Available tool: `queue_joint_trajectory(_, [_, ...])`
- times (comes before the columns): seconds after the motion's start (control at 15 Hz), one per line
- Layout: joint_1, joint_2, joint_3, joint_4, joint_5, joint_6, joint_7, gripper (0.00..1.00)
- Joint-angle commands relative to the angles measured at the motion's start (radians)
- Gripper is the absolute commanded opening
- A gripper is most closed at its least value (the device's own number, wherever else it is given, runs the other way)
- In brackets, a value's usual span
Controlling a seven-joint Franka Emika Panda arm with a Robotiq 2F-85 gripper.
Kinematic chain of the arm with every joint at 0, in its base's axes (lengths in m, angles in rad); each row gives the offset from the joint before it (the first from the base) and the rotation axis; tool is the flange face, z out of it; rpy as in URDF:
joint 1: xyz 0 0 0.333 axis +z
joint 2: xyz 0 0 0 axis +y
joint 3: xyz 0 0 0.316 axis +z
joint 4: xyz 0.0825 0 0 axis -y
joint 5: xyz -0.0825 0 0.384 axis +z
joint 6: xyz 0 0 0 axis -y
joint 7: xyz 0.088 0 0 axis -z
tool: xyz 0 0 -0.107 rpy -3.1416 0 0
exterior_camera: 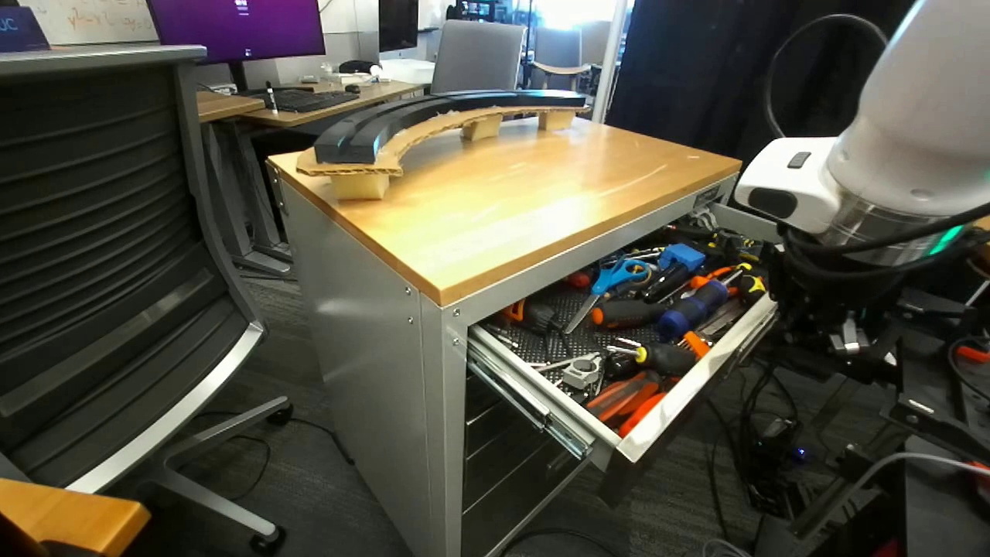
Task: Put the screwdriver in the drawer then close it
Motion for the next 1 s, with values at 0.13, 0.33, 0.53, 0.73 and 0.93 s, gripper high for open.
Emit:
queue_joint_trajectory(0.13, [0.029, 0.145, -0.05, 0.114, 0.0, 0.012, 0.004, 0.0])
queue_joint_trajectory(0.33, [0.059, 0.143, -0.068, 0.149, -0.088, 0.006, 0.052, 0.0])
queue_joint_trajectory(0.53, [0.104, 0.158, -0.088, 0.198, -0.278, -0.013, 0.151, 0.0])
queue_joint_trajectory(0.73, [0.122, 0.198, -0.091, 0.247, -0.457, -0.019, 0.242, 0.0])
queue_joint_trajectory(0.93, [0.121, 0.24, -0.082, 0.293, -0.62, -0.027, 0.296, 0.0])
